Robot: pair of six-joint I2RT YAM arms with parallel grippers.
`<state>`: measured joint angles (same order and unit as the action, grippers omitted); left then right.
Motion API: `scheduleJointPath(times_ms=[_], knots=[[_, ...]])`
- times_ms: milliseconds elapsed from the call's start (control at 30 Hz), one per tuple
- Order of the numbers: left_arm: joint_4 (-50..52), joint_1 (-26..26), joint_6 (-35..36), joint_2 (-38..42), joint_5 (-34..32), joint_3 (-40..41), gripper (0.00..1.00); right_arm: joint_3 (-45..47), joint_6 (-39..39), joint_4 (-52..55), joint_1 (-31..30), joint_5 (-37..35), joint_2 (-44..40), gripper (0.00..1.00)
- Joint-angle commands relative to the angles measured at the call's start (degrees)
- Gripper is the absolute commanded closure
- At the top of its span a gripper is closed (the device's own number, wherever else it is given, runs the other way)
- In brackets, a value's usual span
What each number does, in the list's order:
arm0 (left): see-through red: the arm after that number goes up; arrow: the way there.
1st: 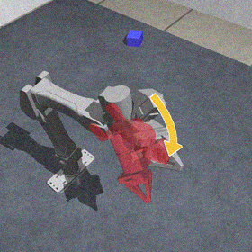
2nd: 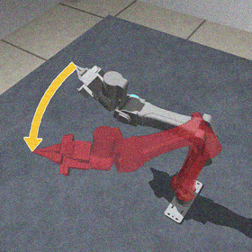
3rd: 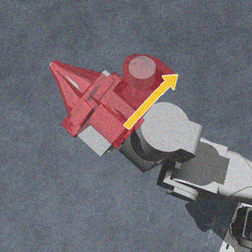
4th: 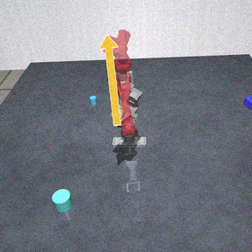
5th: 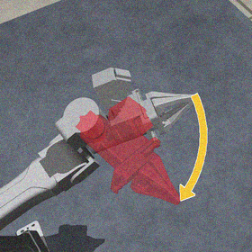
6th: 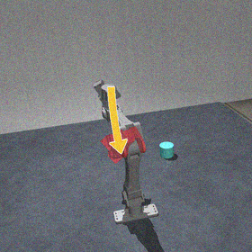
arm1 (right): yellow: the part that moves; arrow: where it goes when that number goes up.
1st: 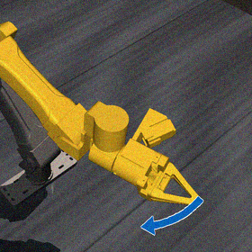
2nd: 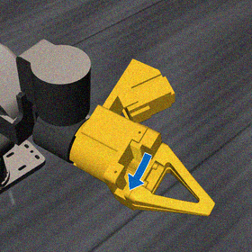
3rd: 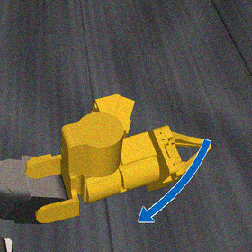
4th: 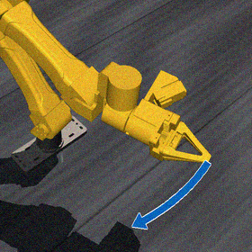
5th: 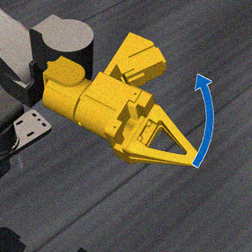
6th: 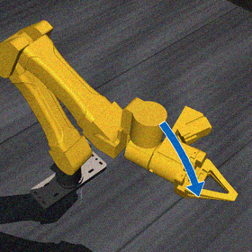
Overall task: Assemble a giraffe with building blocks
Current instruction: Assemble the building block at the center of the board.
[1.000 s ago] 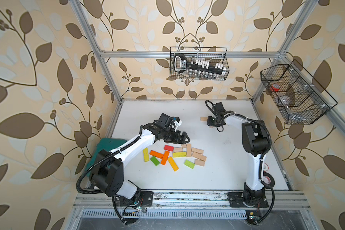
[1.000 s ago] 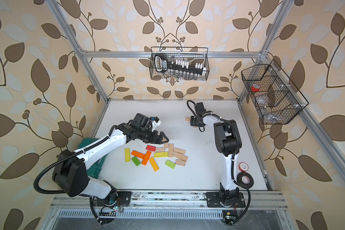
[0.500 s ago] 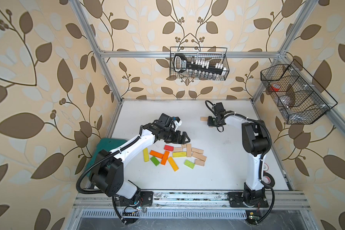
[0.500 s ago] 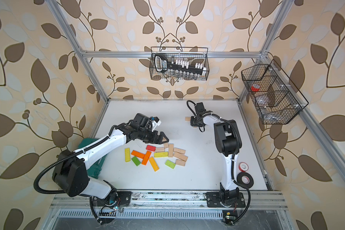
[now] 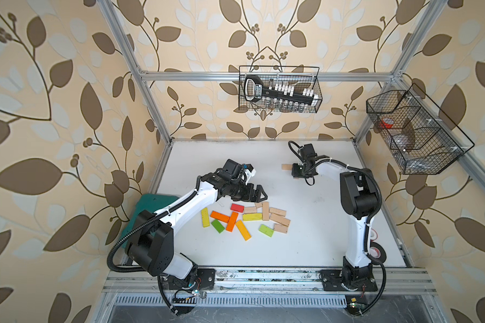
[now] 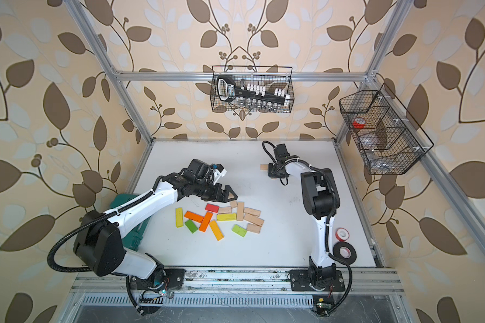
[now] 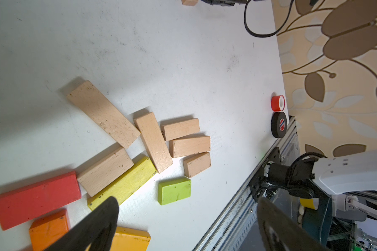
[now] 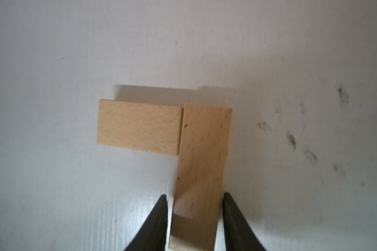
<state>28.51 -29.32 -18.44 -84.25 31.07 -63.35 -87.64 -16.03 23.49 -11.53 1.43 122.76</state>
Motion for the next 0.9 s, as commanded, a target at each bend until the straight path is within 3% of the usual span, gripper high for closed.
scheduleJointPath(times_ms=[0, 433, 733, 867], knots=[[0.02, -0.47, 0.62, 0.75, 1.01, -2.04, 0.01, -0.94, 0.80, 3.28, 0.32, -0.99, 1.80, 0.56], [-0.55, -0.53, 0.54, 2.58, -0.36, -0.95, 0.01, -5.69, -0.17, 9.96, 0.33, -3.38, -4.84, 0.39], [4.31, -0.42, 0.29, 8.02, -5.57, -0.90, 0.01, -5.12, -5.06, 17.66, -0.56, -5.55, -21.77, 0.39], [7.08, -0.48, -1.60, 13.20, -7.71, 0.47, 0.01, -3.60, -7.92, 21.49, -3.63, -6.26, -28.09, 0.41]])
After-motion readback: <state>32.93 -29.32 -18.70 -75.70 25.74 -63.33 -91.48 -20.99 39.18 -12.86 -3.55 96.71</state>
